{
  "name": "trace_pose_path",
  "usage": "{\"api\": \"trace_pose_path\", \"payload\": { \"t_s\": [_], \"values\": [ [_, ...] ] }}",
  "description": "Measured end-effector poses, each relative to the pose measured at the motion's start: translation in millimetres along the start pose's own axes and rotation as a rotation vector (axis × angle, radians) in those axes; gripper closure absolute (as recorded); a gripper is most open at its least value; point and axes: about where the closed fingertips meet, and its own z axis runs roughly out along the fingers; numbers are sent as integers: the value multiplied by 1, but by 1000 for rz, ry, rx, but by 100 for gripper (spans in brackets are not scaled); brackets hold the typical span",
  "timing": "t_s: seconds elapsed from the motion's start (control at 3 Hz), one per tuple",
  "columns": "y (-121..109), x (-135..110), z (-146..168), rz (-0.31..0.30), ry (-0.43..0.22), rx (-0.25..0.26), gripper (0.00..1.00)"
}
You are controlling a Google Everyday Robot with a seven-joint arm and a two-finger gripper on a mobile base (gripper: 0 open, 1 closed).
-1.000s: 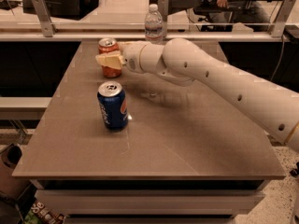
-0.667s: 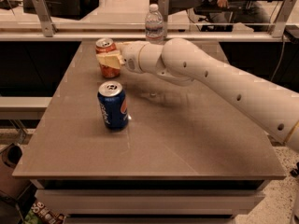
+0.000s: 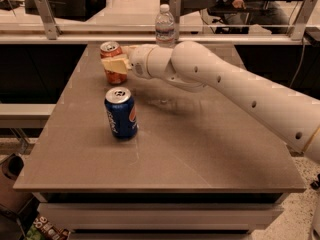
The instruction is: Pick coke can
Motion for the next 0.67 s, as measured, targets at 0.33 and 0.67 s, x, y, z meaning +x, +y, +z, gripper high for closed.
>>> {"api": "trace_pose_path", "payload": {
  "t_s": [0.33,0.67],
  "values": [
    [0,0,0,0,0,0,100],
    [-2,-10,-8,4,-20,8,100]
  ]
}}
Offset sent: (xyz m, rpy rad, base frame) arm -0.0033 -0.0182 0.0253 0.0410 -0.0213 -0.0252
